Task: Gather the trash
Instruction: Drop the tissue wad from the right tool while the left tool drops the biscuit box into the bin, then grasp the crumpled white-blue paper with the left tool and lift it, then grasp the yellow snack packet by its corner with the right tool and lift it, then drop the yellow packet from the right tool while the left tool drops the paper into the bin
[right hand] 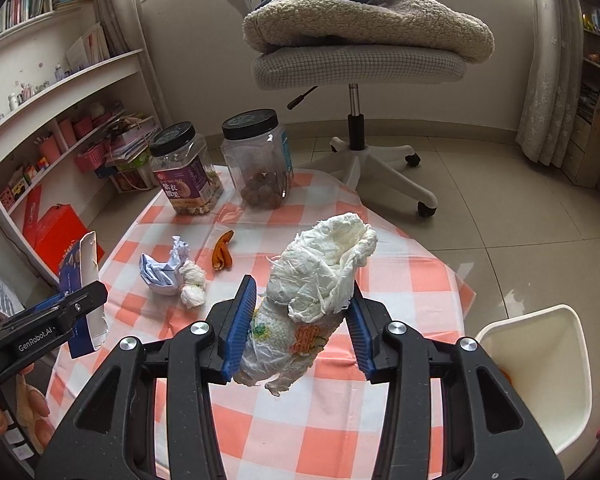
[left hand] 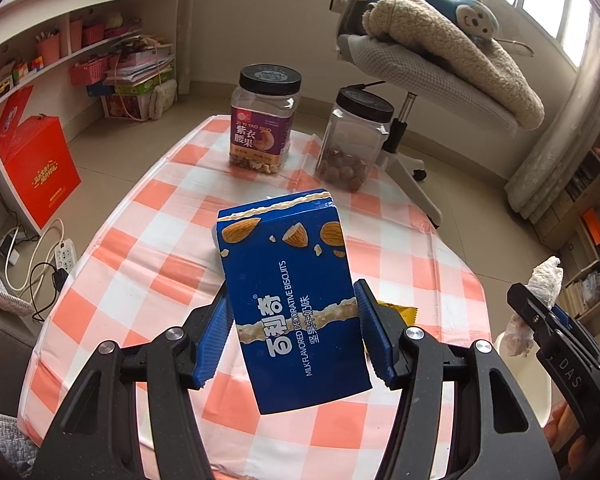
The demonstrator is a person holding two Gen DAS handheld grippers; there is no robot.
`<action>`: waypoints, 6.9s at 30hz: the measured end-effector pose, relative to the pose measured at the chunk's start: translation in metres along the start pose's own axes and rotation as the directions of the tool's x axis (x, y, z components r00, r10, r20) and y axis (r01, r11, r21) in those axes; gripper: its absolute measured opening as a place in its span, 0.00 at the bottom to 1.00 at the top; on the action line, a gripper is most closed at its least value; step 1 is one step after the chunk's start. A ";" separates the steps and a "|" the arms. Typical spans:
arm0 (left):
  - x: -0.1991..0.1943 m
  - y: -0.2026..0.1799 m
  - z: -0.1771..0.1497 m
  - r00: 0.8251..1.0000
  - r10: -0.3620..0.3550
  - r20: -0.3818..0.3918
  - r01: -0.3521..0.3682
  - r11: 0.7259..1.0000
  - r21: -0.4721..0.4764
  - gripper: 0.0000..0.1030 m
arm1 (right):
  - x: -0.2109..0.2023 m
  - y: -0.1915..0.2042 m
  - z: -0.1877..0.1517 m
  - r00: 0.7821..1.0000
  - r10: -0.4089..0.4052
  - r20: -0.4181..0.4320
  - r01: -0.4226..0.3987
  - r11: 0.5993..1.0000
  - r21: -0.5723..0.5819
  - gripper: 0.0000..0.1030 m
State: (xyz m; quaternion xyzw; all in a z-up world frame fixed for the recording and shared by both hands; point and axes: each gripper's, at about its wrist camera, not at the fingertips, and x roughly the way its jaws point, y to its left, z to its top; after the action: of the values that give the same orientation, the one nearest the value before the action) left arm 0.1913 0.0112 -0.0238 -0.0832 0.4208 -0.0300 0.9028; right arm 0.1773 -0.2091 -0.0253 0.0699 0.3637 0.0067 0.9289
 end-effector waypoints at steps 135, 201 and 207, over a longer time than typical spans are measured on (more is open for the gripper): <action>0.003 0.126 0.064 0.996 -0.082 -0.038 0.066 0.944 -0.322 0.42 | 0.144 0.070 -0.015 0.909 0.125 -0.397 -0.206 0.964 -0.168 0.04; -0.005 -0.152 -0.031 0.953 -0.296 -0.071 0.304 0.915 0.264 0.42 | -0.091 -0.218 -0.022 0.922 -0.386 0.030 0.356 0.877 0.323 0.65; -0.006 -0.196 -0.049 0.931 -0.346 -0.113 0.364 0.880 0.307 0.42 | -0.113 -0.247 -0.029 0.890 -0.452 0.052 0.390 0.817 0.424 0.84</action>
State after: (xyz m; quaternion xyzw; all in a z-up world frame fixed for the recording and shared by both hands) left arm 0.1528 -0.1871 -0.0154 -0.0093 0.4123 -0.2654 0.8715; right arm 0.0652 -0.4576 -0.0040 0.1774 0.2924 -0.2794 0.8972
